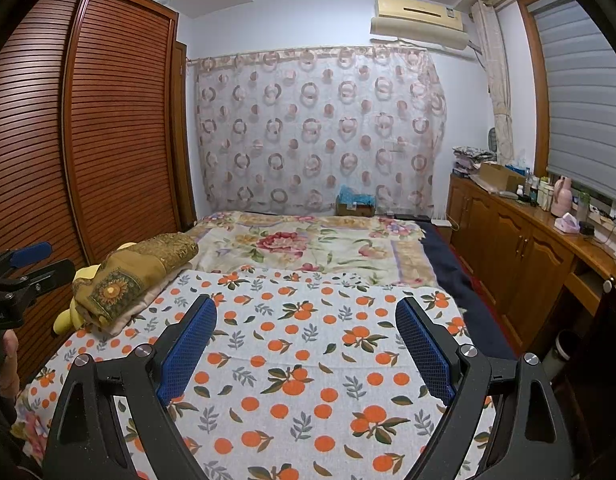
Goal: Fold small clothes
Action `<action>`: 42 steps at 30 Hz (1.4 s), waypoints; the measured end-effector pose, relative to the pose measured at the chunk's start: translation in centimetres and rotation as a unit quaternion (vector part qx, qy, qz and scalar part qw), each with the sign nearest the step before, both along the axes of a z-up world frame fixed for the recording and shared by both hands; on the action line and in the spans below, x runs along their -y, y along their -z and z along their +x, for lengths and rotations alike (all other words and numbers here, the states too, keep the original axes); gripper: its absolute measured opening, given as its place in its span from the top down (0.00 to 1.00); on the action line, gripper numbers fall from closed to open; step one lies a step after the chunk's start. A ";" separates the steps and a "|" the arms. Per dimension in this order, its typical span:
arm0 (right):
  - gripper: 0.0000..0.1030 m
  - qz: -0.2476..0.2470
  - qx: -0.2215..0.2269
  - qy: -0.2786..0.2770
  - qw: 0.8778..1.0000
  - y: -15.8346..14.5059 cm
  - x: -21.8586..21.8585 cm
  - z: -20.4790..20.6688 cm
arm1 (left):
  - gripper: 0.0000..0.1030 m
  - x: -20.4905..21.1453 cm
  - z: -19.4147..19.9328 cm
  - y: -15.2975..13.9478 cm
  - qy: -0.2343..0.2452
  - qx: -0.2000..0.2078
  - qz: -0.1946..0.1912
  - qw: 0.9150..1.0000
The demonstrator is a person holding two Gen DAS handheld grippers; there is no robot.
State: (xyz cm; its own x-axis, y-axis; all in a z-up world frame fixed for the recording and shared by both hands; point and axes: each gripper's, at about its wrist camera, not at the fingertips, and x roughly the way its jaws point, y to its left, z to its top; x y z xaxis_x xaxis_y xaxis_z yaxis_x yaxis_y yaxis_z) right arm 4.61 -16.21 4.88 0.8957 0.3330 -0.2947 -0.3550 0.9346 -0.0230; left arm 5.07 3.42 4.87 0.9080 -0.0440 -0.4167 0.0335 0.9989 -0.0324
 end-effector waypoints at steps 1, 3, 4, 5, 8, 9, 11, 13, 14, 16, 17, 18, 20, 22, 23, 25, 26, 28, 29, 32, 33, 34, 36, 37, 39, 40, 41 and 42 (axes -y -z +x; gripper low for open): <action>0.11 0.000 0.000 0.000 1.000 0.0 0.0 0.0 | 0.00 0.1 0.0 0.0 -0.001 0.000 0.000 1.000; 0.11 0.001 0.000 0.000 1.000 -0.1 0.1 0.0 | 0.00 0.1 0.0 0.0 -0.001 0.000 0.000 1.000; 0.11 0.001 0.000 0.000 1.000 0.0 0.0 0.0 | 0.00 0.1 0.0 0.0 -0.001 0.000 -0.001 1.000; 0.11 0.000 0.000 0.000 1.000 0.0 0.1 0.0 | 0.00 0.1 0.0 0.0 -0.001 0.000 -0.001 1.000; 0.11 0.000 0.000 0.000 1.000 0.0 0.0 0.0 | 0.00 0.1 0.0 0.0 -0.001 0.000 0.000 1.000; 0.11 0.000 0.000 0.000 1.000 0.0 0.1 0.1 | 0.00 0.1 0.0 0.0 -0.001 0.000 0.000 1.000; 0.11 0.001 0.000 -0.001 1.000 0.0 0.1 0.1 | 0.00 0.2 0.0 0.0 -0.001 0.000 0.000 1.000; 0.11 0.000 0.001 -0.001 1.000 0.0 0.1 0.1 | 0.00 0.2 0.0 0.0 -0.001 0.000 0.000 1.000; 0.11 0.000 0.000 -0.001 1.000 0.0 0.2 0.1 | 0.00 0.1 0.0 0.0 -0.001 0.000 -0.001 1.000; 0.11 0.000 0.000 -0.002 1.000 0.0 0.2 0.1 | 0.00 0.1 0.0 0.0 -0.001 0.001 0.001 1.000; 0.11 0.000 0.001 -0.001 1.000 0.0 0.2 0.1 | 0.00 0.2 0.0 0.0 -0.001 0.000 0.001 1.000; 0.11 0.000 0.001 -0.001 1.000 0.0 0.2 0.1 | 0.00 0.1 0.0 0.0 -0.001 0.000 0.001 1.000; 0.11 0.000 0.001 -0.001 1.000 0.0 0.1 0.1 | 0.00 0.2 0.0 0.0 -0.001 0.000 0.000 1.000; 0.11 0.000 0.001 -0.001 1.000 0.0 0.2 0.1 | 0.00 0.1 0.0 0.0 -0.001 0.000 0.000 1.000; 0.11 0.000 0.001 -0.002 1.000 0.0 0.2 0.1 | 0.00 0.1 0.0 0.0 -0.001 0.001 0.000 1.000; 0.11 0.000 0.002 -0.001 1.000 0.0 0.2 0.1 | 0.00 0.2 0.0 0.0 -0.001 0.000 0.000 1.000; 0.11 0.000 0.001 -0.002 1.000 0.0 0.2 0.1 | 0.00 0.2 0.0 0.0 -0.001 0.000 0.000 1.000; 0.11 0.000 0.002 -0.002 1.000 0.0 0.2 0.1 | 0.00 0.1 0.0 0.0 -0.001 0.001 0.001 1.000; 0.11 0.000 0.003 -0.003 1.000 0.0 0.3 0.2 | 0.00 0.1 0.0 0.1 -0.001 0.001 0.001 1.000; 0.11 0.000 0.003 -0.002 1.000 0.0 0.3 0.2 | 0.00 0.2 0.1 0.0 -0.001 0.001 0.000 1.000; 0.11 0.000 0.003 -0.003 1.000 0.0 0.3 0.2 | 0.00 0.1 0.0 0.1 -0.001 0.001 0.000 1.000; 0.11 0.000 0.003 -0.003 1.000 0.0 0.3 0.2 | 0.00 0.1 0.0 0.1 -0.001 0.000 0.001 1.000; 0.11 0.000 0.003 -0.002 1.000 0.0 0.3 0.2 | 0.00 0.1 0.0 0.1 -0.001 0.001 0.001 1.000; 0.11 0.000 0.002 -0.002 1.000 0.0 0.3 0.2 | 0.00 0.1 0.0 0.1 -0.001 0.001 0.000 1.000; 0.11 -0.001 0.003 -0.002 1.000 0.0 0.3 0.2 | 0.00 0.1 0.0 0.1 0.000 0.001 0.000 1.000; 0.11 -0.001 0.003 -0.002 1.000 0.0 0.3 0.2 | 0.00 0.2 0.0 0.1 -0.001 0.001 0.001 1.000; 0.11 -0.001 0.003 -0.002 1.000 0.0 0.3 0.2 | 0.00 0.1 0.0 0.1 0.000 0.001 0.000 1.000; 0.11 0.000 0.003 -0.002 1.000 0.0 0.3 0.2 | 0.00 0.1 0.0 0.1 0.000 0.001 -0.001 1.000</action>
